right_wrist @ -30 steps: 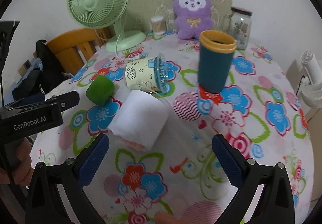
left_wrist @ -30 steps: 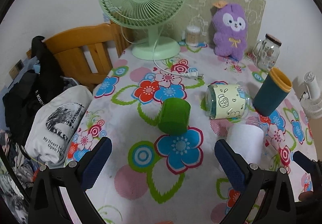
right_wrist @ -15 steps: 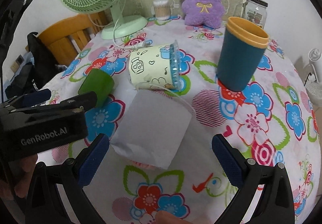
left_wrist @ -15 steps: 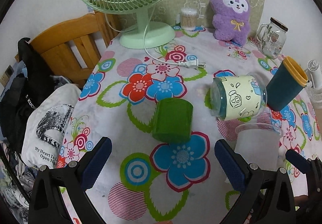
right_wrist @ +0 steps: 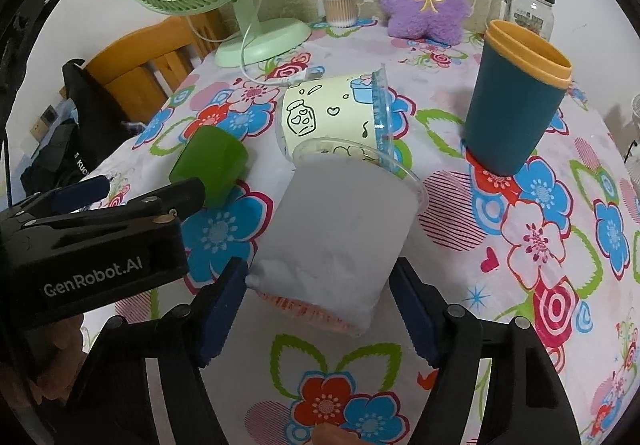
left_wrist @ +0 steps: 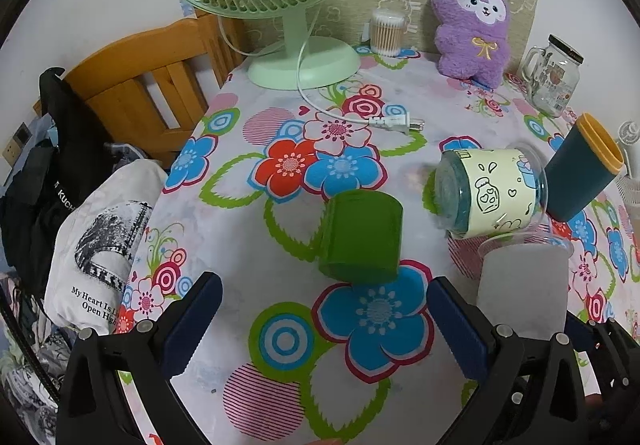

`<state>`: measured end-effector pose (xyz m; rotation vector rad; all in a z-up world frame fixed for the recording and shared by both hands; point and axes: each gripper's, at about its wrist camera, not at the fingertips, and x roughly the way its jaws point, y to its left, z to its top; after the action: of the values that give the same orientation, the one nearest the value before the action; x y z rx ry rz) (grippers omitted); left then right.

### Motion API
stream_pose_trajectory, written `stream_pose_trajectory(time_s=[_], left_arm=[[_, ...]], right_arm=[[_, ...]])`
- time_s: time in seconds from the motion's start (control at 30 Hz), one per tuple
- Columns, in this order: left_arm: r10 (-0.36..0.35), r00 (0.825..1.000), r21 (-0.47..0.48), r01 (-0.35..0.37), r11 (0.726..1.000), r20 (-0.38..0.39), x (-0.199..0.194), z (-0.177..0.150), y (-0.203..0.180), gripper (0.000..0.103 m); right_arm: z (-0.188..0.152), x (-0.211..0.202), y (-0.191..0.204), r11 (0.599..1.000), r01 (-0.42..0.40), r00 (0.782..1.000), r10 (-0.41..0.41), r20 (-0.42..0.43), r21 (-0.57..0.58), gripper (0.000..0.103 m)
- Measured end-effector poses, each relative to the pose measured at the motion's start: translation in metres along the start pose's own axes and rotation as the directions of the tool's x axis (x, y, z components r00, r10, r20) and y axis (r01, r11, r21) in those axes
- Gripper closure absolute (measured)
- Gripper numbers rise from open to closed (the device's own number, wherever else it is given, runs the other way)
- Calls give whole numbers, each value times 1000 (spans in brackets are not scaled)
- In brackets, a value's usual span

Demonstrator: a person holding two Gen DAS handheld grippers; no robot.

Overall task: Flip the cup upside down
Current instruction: 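Lift the white paper cup with the right gripper and carry it aside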

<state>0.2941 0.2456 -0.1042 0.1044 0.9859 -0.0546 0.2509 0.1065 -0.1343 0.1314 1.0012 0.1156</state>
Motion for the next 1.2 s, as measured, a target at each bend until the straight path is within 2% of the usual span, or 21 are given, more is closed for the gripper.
stream_pose_trajectory(time_s=[0.33,0.5,0.9,1.2], left_arm=[[-14,1000,18,14,1000,20,-19,-6,-7,0],[-64,998,38,63,997,21,-41,-18,-17,0],[-66,995,69,61,996,71,-91,-66,-45,0],[-84,996,49,82,995,42,-102,-109,-59,0]], right_arm=[[-10,-35,6,996,42,997,-36,73,-74,29],[-21,-59,0,994,52,995,-43,91,-96,29],[-81,-114,-31,987,80,994,-68,85,-138,29],[-125,-130,-50,986,96,995,-91,43,-135,29]])
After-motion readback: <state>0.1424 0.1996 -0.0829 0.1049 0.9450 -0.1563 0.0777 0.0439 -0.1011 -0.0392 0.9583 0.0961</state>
